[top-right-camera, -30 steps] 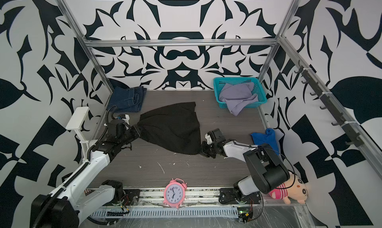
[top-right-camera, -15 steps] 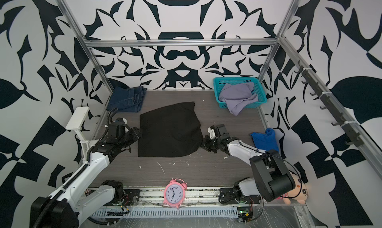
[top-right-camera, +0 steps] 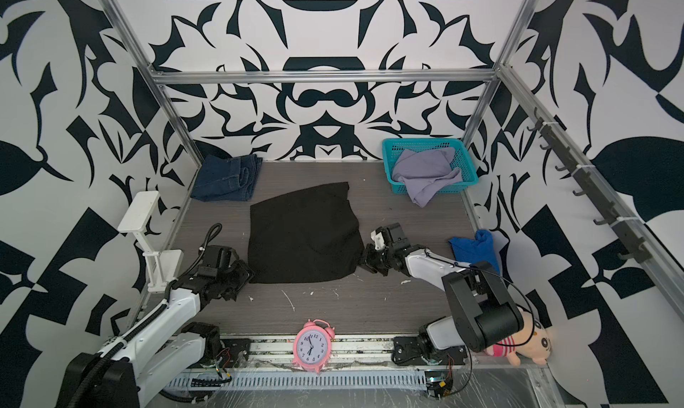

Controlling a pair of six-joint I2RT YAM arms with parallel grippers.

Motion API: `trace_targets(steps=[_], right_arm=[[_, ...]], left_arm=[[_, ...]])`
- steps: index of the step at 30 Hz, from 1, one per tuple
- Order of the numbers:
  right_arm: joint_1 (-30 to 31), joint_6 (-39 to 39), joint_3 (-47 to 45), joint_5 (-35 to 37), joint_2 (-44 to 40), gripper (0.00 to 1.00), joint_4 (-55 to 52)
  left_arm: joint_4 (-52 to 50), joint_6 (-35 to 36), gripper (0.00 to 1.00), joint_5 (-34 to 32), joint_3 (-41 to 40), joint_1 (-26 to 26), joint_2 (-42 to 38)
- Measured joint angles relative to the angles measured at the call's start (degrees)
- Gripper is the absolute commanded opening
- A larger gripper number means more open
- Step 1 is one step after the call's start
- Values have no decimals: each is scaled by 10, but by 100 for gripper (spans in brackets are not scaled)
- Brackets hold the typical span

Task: Fold and stack skirts
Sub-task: Flatten out the skirt at the center of the table.

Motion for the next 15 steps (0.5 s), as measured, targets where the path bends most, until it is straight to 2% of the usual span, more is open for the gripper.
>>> trace_targets(steps=[7,10,15], right_arm=[[0,0,0,-2,2,0,0],[0,0,0,-1,-2,0,-1],[0,-13,6,9,-26,0,-25]], left_arm=[[76,-17,14,19,-11,-18,50],[92,-20,1,25,-20,-21,54],[73,-21,0,21,-21,-21,21]])
